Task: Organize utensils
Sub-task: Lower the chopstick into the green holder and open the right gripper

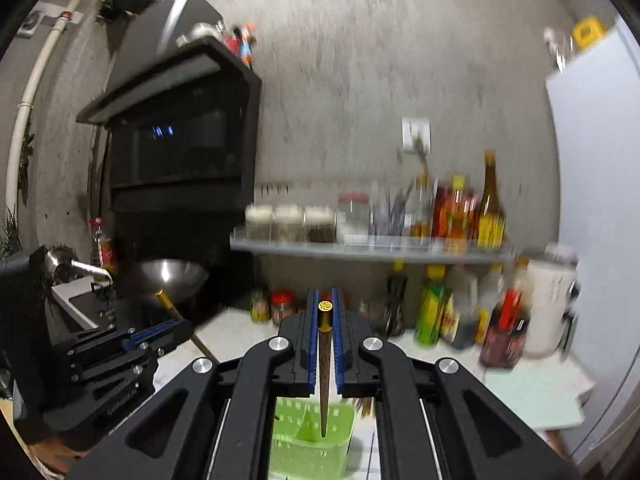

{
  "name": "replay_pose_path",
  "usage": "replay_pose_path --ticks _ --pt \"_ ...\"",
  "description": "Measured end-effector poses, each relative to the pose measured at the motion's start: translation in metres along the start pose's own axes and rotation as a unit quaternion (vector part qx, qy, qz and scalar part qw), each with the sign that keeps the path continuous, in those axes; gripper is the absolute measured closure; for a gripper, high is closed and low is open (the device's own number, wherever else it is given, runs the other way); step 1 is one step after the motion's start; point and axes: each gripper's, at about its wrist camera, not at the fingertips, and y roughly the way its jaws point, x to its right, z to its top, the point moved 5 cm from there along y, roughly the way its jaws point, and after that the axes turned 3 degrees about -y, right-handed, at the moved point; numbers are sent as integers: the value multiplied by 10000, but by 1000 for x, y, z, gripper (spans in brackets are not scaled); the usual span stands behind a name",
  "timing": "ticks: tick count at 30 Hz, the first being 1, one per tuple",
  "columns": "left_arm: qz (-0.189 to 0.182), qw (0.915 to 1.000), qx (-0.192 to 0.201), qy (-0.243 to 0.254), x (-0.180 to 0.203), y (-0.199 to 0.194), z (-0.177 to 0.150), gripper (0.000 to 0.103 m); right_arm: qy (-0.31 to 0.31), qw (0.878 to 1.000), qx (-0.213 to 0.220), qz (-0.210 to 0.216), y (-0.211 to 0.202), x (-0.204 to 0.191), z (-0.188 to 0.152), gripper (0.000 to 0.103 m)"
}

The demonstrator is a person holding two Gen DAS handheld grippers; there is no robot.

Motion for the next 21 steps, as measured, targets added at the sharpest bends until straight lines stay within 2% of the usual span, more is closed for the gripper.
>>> replay_pose_path --ticks 6,7,8,10,11,15,17,21 --pt "115 9982 -591 -65 -12 36 -32 96 353 9971 -658 131 32 20 -45 93" --pt "124 9977 -665 -111 -15 35 -34 96 404 9967 -695 79 29 23 -47 83" --pt "108 9976 -670 -146 -17 31 -34 94 453 9968 -662 15 21 26 -47 63" --pt "102 9981 -583 -161 -19 16 -29 85 457 9974 -548 -93 2 31 -44 50" --pt "73 9985 -524 -153 -20 7 -27 80 440 9975 -540 -122 -6 33 -43 50" --pt "102 9990 -429 -55 -20 -39 -28 79 416 9960 -746 -270 -52 41 -56 48" --pt "335 9978 -565 34 -22 -62 -42 78 463 9933 -1027 -258 -77 43 -78 47" --pt "676 9912 -1138 86 -29 -95 -93 78 570 9840 -1658 -308 -113 48 -136 44"
